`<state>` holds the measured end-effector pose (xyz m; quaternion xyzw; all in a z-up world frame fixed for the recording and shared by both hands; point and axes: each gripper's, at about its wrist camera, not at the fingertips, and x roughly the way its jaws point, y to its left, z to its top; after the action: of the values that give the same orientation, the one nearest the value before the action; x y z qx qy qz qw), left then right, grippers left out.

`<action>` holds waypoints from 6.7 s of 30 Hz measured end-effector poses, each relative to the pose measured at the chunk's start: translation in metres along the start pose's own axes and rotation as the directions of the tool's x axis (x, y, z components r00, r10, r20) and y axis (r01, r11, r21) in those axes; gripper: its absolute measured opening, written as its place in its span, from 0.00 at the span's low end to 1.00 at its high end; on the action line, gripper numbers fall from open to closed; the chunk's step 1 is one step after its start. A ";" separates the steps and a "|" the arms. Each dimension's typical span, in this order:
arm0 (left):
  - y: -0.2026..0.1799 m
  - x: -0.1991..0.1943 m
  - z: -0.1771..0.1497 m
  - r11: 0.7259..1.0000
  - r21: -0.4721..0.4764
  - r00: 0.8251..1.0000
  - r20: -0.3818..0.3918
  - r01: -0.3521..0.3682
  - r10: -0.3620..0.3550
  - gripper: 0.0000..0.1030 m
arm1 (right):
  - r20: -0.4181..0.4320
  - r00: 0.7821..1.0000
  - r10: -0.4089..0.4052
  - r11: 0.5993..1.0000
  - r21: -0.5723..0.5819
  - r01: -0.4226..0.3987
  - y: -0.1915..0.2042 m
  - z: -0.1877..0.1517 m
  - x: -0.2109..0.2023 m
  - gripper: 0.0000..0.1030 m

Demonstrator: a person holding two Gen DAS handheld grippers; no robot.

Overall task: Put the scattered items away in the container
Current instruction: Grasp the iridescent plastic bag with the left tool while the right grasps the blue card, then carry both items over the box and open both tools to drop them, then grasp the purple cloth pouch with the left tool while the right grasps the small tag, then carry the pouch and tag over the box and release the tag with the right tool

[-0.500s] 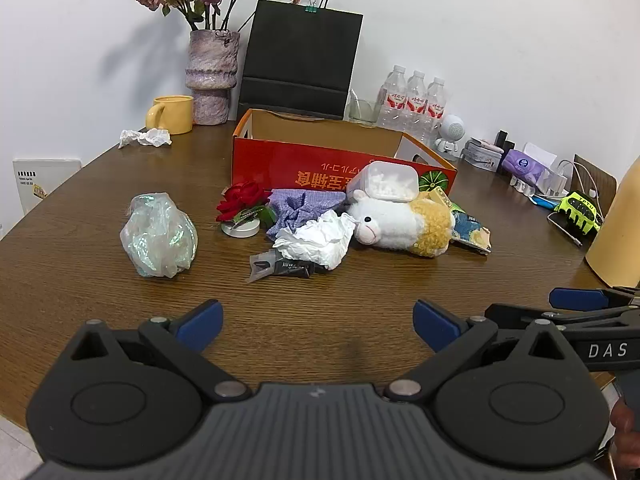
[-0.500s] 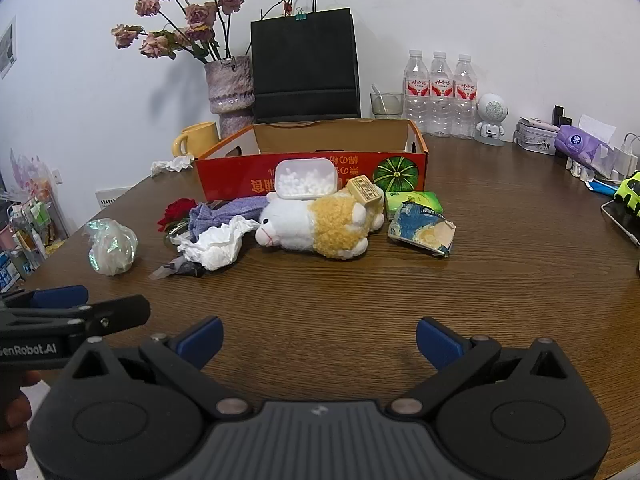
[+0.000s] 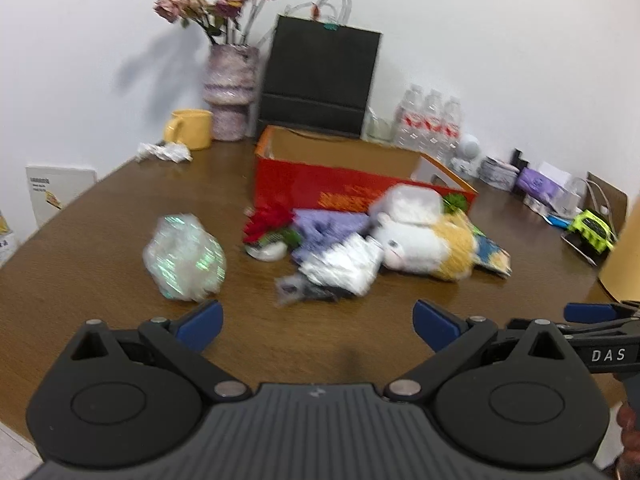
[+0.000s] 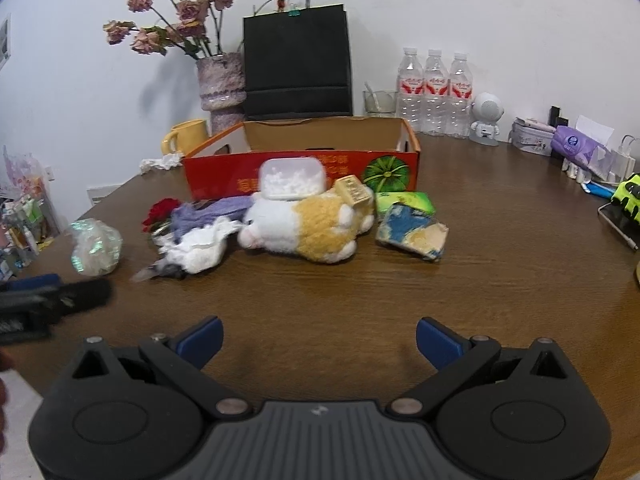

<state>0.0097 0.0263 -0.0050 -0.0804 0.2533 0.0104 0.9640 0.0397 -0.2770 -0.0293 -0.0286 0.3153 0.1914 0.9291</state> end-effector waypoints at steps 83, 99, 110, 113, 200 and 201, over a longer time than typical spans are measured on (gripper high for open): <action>-0.015 0.174 0.164 0.995 0.088 0.998 0.034 0.054 -0.057 1.00 | 0.084 0.984 0.157 0.987 -0.002 -0.158 -0.029 0.166 0.137 0.97; -0.004 0.104 0.061 0.988 0.145 0.999 -0.009 0.050 -0.049 1.00 | 0.082 0.990 0.118 0.993 -0.010 -0.117 -0.022 0.058 0.079 0.99; -0.010 0.106 0.055 0.984 0.173 0.999 0.002 0.041 -0.042 0.95 | 0.111 0.988 0.107 0.994 -0.004 -0.107 -0.022 0.060 0.087 0.92; -0.018 0.111 0.056 0.974 0.215 0.998 -0.003 0.067 -0.068 0.84 | 0.097 0.988 0.120 0.993 0.000 -0.121 -0.023 0.063 0.095 0.86; 0.000 0.242 0.186 0.973 -0.057 0.974 0.053 0.225 -0.222 0.06 | 0.047 0.993 0.110 0.989 0.090 -0.114 -0.032 0.192 0.231 0.23; 0.000 0.240 0.185 0.973 -0.058 0.974 0.049 0.226 -0.223 0.06 | 0.048 0.993 0.108 0.990 0.086 -0.112 -0.032 0.190 0.229 0.23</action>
<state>0.3088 0.0512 0.0362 -0.1384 0.2220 -0.0889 0.9611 0.3278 -0.1959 -0.0159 0.0342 0.3042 0.2289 0.9241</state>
